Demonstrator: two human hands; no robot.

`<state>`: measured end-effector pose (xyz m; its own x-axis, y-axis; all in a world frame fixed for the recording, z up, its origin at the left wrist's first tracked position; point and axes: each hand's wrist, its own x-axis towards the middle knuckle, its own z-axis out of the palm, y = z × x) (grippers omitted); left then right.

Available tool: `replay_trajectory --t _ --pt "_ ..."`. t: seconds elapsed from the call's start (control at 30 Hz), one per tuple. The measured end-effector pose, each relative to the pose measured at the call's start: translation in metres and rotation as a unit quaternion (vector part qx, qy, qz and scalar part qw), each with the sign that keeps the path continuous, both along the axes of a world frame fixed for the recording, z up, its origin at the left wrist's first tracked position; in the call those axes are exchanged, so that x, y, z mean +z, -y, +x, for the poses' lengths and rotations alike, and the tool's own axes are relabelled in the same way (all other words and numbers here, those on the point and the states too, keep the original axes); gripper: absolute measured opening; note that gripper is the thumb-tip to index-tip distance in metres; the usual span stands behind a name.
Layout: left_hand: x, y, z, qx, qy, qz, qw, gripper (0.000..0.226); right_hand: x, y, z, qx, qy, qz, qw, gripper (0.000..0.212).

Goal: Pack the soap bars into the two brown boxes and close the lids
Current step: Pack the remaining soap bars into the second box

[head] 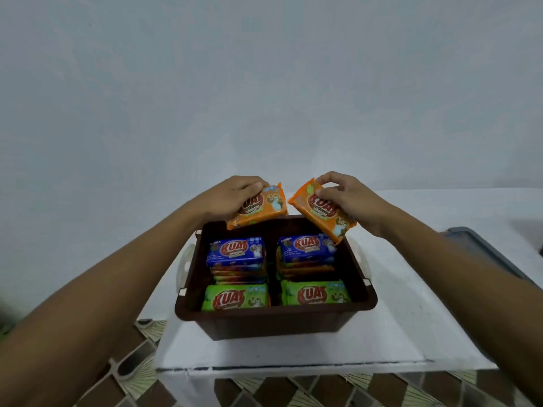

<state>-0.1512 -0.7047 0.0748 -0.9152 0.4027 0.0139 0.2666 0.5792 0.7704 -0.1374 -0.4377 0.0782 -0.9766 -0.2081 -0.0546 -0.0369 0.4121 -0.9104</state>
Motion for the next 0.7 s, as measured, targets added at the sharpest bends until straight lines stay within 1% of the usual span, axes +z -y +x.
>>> replay_trajectory --t 0.13,0.23,0.33,0.43,0.53,0.6,0.63,0.7 --pt "-0.009 0.012 0.027 -0.012 0.041 -0.019 0.999 0.036 -0.002 0.004 0.024 0.037 0.006 0.037 0.999 0.016" --pt "-0.020 0.018 0.042 -0.045 0.015 -0.070 0.996 0.028 -0.007 0.009 0.039 0.099 -0.027 0.110 0.989 0.013" --pt "-0.032 0.017 0.057 -0.070 0.000 -0.134 0.989 0.022 -0.018 0.015 0.048 0.158 -0.072 0.207 0.963 0.015" --pt "-0.047 0.018 0.068 -0.089 -0.009 -0.200 0.976 0.026 -0.034 0.021 0.052 0.211 -0.086 0.261 0.938 0.014" --pt "-0.056 0.019 0.073 -0.103 -0.057 -0.273 0.955 0.027 -0.047 0.021 0.054 0.253 -0.095 0.315 0.910 0.014" --pt "-0.058 0.020 0.074 -0.114 -0.078 -0.315 0.939 0.027 -0.050 0.022 0.056 0.281 -0.110 0.360 0.883 0.021" --pt "-0.058 0.020 0.076 -0.117 -0.081 -0.327 0.934 0.027 -0.050 0.022 0.057 0.292 -0.118 0.379 0.870 0.024" --pt "-0.059 0.022 0.077 -0.118 -0.080 -0.325 0.935 0.027 -0.049 0.019 0.060 0.293 -0.140 0.392 0.861 0.027"
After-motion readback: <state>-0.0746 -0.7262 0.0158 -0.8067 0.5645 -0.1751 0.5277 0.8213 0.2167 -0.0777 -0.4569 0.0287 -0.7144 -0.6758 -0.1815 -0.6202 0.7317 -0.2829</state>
